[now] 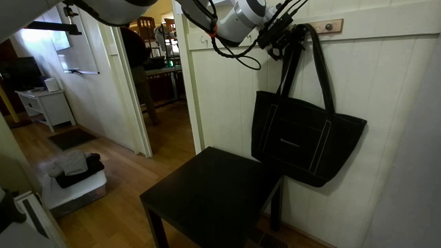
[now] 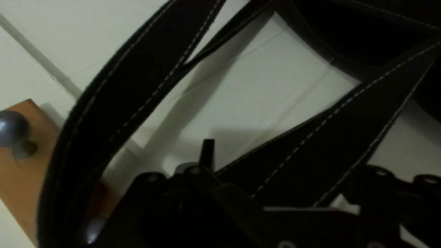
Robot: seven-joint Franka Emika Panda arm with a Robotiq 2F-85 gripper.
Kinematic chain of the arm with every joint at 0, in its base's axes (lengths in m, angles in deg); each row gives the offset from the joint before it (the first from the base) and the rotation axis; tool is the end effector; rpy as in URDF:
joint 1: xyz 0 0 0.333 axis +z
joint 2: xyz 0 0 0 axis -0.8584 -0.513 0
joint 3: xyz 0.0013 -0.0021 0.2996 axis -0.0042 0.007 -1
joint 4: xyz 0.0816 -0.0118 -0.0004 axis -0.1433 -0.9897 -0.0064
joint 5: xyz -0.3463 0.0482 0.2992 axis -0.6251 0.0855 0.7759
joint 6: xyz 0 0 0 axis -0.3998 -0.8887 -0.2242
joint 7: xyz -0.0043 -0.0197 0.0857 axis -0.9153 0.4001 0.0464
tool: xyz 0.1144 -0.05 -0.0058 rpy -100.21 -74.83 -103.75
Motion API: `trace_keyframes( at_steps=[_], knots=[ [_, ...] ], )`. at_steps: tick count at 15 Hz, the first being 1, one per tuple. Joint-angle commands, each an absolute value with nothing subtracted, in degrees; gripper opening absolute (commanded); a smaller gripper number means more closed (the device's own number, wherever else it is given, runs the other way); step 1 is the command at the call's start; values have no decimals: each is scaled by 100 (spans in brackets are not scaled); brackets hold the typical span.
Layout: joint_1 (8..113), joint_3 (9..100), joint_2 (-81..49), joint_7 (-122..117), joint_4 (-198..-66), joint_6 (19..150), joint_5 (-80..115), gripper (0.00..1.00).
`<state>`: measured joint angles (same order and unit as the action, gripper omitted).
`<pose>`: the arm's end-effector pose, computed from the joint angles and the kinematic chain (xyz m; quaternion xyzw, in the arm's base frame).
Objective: Move the black bag to the next hook on the right
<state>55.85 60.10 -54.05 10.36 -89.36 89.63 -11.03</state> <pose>0.8845 -0.1379 0.3633 0.9005 0.1591 0.2382 0.3271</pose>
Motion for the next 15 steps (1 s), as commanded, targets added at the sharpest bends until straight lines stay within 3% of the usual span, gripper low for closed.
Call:
trace_keyframes(
  at_steps=[1,15],
  knots=[
    [5686,6222,-5487,902,-8803,8894,-829,100],
    [5719,6279,-5071,-216,-9593,8952,-878,100]
  ],
)
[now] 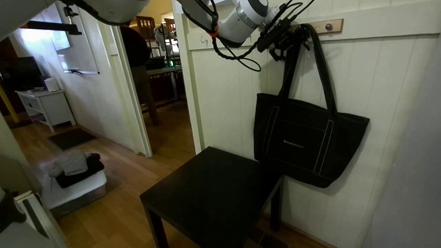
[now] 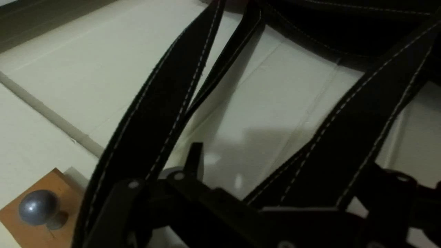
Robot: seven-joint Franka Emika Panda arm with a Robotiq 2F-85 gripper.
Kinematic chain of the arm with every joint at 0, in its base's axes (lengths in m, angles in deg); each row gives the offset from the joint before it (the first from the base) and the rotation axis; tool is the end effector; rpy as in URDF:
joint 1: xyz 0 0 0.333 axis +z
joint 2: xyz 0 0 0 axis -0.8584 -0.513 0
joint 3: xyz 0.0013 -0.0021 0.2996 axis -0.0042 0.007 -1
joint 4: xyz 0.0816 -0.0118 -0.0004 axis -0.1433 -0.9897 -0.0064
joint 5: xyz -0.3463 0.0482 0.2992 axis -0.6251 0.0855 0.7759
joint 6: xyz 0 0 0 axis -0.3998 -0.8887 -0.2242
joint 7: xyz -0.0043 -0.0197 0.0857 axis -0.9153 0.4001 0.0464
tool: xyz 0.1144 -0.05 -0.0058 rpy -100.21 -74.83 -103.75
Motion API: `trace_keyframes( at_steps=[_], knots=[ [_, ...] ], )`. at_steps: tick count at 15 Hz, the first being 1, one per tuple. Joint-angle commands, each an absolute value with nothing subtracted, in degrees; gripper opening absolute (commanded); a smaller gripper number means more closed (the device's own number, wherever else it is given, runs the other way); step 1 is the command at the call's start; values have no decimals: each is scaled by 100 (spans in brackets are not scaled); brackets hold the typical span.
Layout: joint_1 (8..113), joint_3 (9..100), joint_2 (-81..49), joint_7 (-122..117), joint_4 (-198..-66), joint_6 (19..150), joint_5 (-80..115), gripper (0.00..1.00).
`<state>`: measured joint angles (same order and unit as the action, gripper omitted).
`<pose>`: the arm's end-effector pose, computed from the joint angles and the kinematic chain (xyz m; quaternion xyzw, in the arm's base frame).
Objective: Move the black bag to the next hook on the right
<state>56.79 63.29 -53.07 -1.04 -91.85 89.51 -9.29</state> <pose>0.8772 -0.1542 0.3567 0.9144 0.0592 0.2537 0.3098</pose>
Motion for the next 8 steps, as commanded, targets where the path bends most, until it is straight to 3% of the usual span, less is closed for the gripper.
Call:
trace_keyframes(
  at_steps=[1,8],
  knots=[
    [5711,6236,-5053,-193,-9651,8982,-864,100],
    [6006,6499,-4575,-214,-10425,8977,-842,100]
  ],
)
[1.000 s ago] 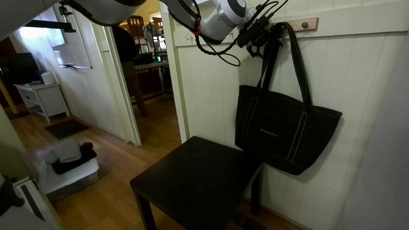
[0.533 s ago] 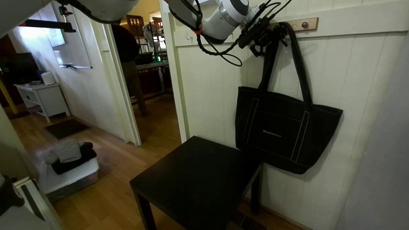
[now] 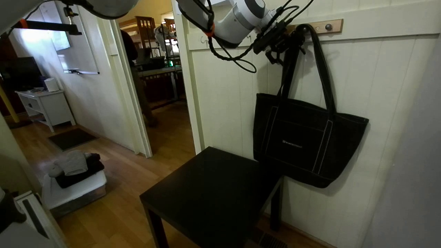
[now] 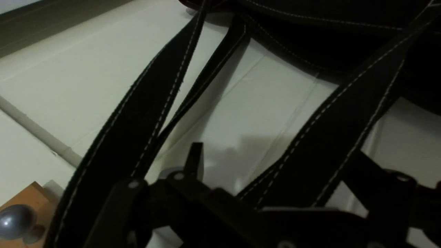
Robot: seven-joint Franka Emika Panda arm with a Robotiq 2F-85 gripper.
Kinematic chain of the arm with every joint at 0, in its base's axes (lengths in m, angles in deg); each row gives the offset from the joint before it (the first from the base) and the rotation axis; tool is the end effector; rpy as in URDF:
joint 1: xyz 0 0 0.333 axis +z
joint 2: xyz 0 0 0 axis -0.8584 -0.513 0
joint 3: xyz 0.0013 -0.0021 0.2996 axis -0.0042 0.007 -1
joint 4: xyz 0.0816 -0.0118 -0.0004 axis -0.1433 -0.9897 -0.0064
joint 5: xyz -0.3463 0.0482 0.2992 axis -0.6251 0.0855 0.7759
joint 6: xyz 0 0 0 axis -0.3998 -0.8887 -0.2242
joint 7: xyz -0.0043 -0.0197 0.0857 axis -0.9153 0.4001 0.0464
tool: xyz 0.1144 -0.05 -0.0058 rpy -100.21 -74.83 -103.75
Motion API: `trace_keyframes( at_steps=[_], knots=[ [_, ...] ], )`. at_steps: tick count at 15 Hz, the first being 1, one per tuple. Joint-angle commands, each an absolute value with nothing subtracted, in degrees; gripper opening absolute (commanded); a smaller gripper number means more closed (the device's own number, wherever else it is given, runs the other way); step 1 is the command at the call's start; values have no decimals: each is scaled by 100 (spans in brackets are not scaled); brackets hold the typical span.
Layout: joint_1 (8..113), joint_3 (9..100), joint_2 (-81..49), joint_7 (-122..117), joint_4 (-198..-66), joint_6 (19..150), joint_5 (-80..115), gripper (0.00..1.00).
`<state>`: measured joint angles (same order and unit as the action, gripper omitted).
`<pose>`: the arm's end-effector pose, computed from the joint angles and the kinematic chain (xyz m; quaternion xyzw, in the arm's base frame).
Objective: Move the black bag to the next hook on the right
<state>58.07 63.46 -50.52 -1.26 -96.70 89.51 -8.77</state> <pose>0.8694 -0.1432 0.3459 0.9217 0.0623 0.2388 0.2993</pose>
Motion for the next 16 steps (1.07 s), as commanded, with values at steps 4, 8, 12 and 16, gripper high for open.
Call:
trace_keyframes(
  at_steps=[4,8,12,16],
  knots=[
    [6143,6606,-4212,-372,-11047,9037,-918,100],
    [6220,6670,-3971,-717,-11500,9122,-927,100],
    [6272,6706,-3770,-969,-11894,9191,-944,100],
    [6360,6744,-3420,-1112,-12355,9227,-1061,100]
  ],
)
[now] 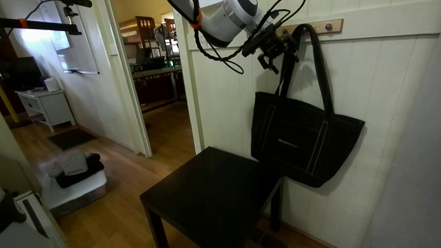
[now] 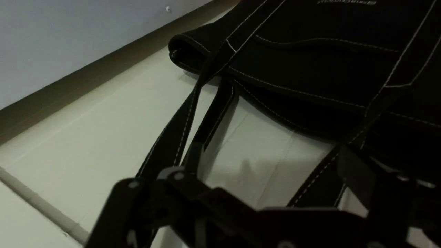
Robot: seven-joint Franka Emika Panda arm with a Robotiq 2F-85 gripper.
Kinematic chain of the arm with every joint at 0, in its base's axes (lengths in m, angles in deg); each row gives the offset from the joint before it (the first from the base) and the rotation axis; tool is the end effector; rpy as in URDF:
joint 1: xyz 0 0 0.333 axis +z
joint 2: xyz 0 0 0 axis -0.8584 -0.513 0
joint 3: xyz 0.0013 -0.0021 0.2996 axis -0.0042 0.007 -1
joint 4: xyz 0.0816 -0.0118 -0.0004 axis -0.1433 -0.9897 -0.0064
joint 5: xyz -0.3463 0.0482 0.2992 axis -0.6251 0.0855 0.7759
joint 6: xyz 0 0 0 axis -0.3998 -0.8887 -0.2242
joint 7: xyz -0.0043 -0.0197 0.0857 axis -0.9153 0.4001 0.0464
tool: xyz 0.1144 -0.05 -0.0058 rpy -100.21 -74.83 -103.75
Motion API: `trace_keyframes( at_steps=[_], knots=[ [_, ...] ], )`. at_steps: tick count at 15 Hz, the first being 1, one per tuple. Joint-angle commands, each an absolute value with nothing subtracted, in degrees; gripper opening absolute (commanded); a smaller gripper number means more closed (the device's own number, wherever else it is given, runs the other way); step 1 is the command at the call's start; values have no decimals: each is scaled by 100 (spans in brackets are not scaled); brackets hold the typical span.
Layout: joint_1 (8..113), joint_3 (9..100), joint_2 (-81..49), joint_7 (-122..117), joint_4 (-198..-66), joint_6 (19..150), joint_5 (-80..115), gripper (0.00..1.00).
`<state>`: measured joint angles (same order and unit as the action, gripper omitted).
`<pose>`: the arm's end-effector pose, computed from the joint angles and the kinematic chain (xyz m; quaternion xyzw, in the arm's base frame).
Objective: Move the black bag to the next hook on the right
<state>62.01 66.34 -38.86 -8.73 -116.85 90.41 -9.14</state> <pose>0.8150 -0.1398 0.3206 0.9407 0.0111 0.1966 0.2763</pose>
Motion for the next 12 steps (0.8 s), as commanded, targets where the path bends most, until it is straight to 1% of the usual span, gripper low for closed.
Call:
trace_keyframes(
  at_steps=[1,6,12],
  knots=[
    [6385,6755,-3271,-1147,-12507,9212,-1091,100],
    [6453,6945,-2713,-1477,-13098,9186,-1534,100],
    [6311,6894,-2192,-1943,-13686,9147,-2169,100]
  ],
)
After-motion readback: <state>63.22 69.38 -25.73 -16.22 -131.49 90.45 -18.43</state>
